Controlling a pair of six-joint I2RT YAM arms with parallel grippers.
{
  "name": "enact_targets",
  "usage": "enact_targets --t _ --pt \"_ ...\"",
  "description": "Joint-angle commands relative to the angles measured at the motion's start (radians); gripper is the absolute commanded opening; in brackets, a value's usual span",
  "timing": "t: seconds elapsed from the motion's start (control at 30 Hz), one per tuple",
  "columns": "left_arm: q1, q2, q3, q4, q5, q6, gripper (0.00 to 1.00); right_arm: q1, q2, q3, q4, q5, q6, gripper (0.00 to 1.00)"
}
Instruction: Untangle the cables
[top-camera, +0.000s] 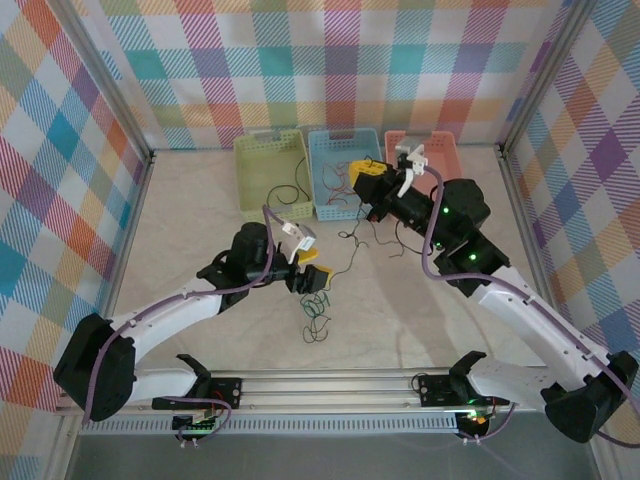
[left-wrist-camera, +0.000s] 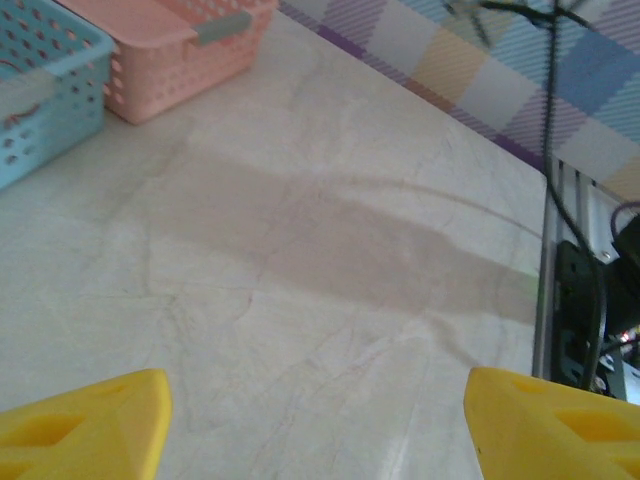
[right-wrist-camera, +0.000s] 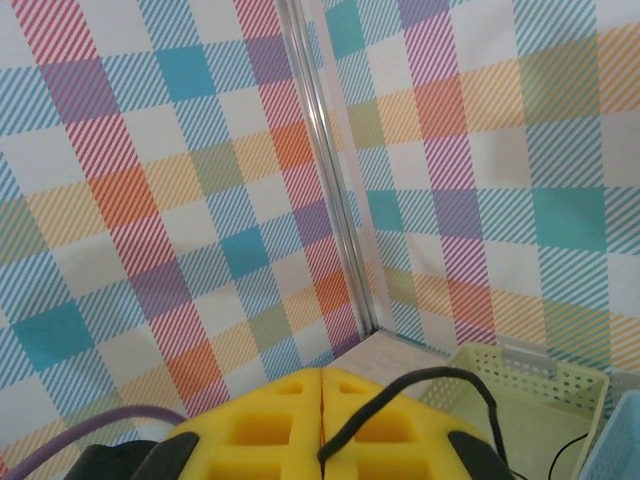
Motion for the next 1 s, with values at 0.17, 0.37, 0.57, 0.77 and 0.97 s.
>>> enact_targets --t 0.17,0.37,0.57,0.77,0.97 --pt "-0.046 0.050 0.110 -0.085 0.082 0.076 0.77 -0.046 0.063 0.074 0.018 -0.055 0.055 0.00" --pt "-0.061 0.134 0.172 -0.117 0.050 0.091 0.77 -0.064 0.082 0.093 0.027 -0.074 0.082 0.00" --pt "-0.106 0.197 0.200 -0.100 0.045 0.099 0.77 -0.084 0.096 0.103 0.037 -0.076 0.105 0.00" --pt "-0.137 0.221 0.198 -0.057 0.027 0.099 0.76 -0.104 0.109 0.109 0.043 -0.082 0.126 0.00" --pt "-0.155 0.231 0.190 -0.008 0.027 0.102 0.71 -0.114 0.110 0.109 0.045 -0.089 0.136 0.00"
